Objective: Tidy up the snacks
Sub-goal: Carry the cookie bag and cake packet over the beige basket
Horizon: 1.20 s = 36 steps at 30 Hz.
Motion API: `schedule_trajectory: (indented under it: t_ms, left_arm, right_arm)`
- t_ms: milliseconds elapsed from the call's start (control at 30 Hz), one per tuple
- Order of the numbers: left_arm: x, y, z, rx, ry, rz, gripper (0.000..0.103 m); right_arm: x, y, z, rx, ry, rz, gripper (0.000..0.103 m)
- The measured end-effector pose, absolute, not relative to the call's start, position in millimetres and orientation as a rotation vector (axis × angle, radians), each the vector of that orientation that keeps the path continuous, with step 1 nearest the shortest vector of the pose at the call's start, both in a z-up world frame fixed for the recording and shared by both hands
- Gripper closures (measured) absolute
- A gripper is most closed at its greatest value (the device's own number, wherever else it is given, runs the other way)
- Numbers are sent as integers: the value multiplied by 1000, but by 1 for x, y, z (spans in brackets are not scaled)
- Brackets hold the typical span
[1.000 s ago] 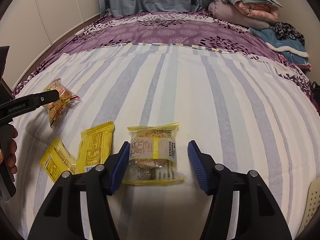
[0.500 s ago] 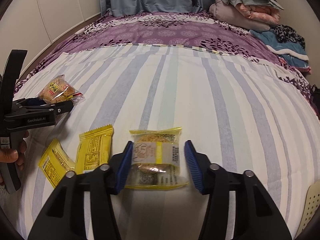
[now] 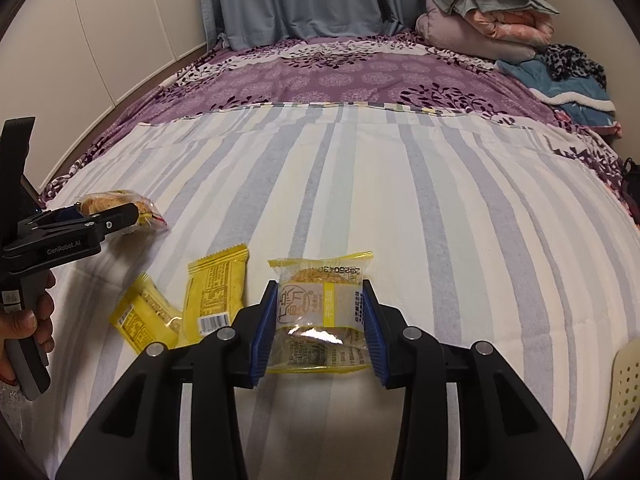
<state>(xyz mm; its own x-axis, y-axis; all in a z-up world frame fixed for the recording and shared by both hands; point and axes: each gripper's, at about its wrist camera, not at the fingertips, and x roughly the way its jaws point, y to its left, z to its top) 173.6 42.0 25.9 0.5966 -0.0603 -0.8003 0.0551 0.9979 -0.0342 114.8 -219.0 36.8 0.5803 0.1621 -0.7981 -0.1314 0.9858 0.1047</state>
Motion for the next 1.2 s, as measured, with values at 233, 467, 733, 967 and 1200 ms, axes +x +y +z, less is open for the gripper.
schedule_trajectory:
  t_ms: [233,467,733,967,1200]
  left_arm:
    - [142,46,40,-31,907,-81,12]
    - [115,43,61,-27,881,-105,12]
    - [91,21,92,-15,831,-161,12]
    - [73,-10,113,4,800,-224,12]
    - [57,-45,129,42,774,-282,12]
  right_arm:
    - [90,-231,54,70,906,168,63]
    - [68,-240,76,100,857,166,63]
    - [42,-258,97,137,808,151,63]
    - [15,-286,116,177,753,110,63]
    - [-12,-318,130,216,700,76,63]
